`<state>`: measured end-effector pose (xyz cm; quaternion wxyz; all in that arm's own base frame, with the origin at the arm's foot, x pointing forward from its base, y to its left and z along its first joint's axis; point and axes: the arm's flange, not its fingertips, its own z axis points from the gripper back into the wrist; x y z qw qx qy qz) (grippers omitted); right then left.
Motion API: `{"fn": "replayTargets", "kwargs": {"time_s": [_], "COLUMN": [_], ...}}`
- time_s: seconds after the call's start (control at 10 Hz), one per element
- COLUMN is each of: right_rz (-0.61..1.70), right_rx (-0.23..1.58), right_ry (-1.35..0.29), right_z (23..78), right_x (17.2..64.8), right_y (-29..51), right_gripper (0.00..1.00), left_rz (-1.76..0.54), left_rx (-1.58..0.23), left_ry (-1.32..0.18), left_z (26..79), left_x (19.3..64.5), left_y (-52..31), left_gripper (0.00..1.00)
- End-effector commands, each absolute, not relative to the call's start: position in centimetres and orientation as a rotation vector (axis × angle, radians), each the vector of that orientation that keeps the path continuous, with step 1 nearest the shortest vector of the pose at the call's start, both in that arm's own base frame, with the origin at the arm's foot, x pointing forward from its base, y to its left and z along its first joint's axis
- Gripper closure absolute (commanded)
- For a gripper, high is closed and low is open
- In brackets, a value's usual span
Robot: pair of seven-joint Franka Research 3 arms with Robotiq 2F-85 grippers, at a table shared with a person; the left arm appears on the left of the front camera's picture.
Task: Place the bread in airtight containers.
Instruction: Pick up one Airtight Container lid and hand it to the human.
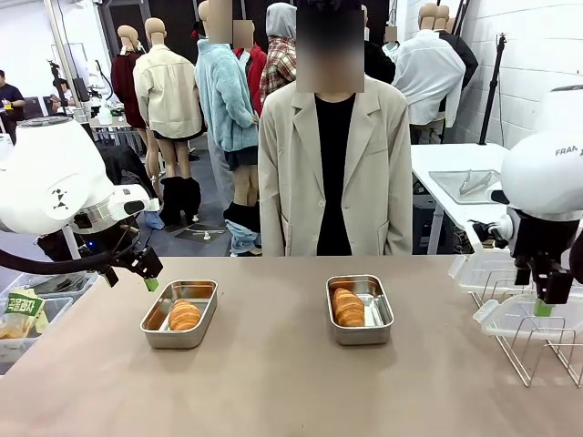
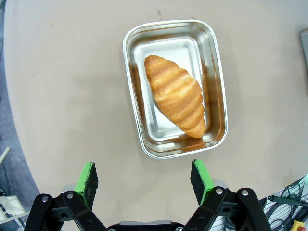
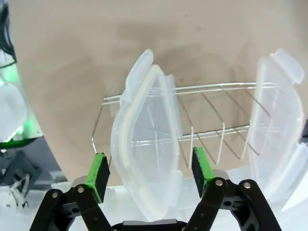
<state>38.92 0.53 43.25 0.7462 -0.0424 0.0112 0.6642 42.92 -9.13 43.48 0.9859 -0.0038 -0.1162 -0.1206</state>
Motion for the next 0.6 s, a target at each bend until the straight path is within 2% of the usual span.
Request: {"fn": "replayTargets", "kwargs": {"time_s": [0.0, 0.1, 0.5], "right_rz": [1.444, 1.443, 1.452], "right_rx": [-0.147, -0.128, -0.133], "right_ry": [0.058, 0.061, 0.058], "right_z": [42.18, 42.0, 42.35], "right_x": [38.98, 39.09, 38.99], "right_y": [0.07, -0.29, -0.23], "right_gripper": [0.14, 0.14, 0.93], "left_rz": [-0.225, -0.225, -0.225], "left_rx": [-0.004, -0.004, -0.004], "left_ry": [-0.243, -0.243, -0.243], "left_z": [43.5, 43.5, 43.5], "left_x": [43.01, 43.01, 43.01], "left_y": [-9.22, -9.22, -9.22], "left_gripper": [0.0, 0.0, 0.0]}}
